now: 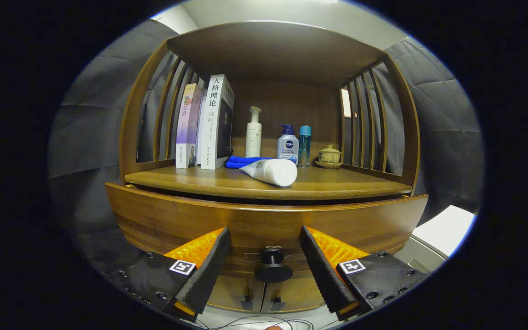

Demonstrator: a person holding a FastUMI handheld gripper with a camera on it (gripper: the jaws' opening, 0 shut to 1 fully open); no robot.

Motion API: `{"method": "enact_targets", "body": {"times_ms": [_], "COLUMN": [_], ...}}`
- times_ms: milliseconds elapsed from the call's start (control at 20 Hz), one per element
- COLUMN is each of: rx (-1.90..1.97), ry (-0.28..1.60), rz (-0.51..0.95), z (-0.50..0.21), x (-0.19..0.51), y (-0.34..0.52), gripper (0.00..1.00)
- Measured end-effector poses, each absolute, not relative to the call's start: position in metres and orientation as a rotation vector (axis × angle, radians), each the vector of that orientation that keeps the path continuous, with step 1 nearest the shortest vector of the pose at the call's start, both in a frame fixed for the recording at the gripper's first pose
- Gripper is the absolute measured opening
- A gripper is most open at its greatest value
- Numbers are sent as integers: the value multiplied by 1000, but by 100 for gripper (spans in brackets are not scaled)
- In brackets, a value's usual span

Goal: Pull open the drawer, take out the items inside it, and place them on the countertop above the cabinet.

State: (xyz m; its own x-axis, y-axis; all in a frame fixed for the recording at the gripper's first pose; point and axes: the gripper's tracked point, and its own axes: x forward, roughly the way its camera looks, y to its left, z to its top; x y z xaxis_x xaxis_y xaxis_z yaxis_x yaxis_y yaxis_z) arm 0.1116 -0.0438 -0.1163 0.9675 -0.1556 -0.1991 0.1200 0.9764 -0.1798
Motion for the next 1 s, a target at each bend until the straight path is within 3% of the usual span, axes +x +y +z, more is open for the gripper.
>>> {"method": "enact_targets", "body": {"times_ms": [700, 1000], "rx": [-159, -141], "ry": [188, 115], "rz": [-130, -67], "z": [-119, -69], "x": [140, 73], "y": [-49, -41], "gripper": [98, 98]}}
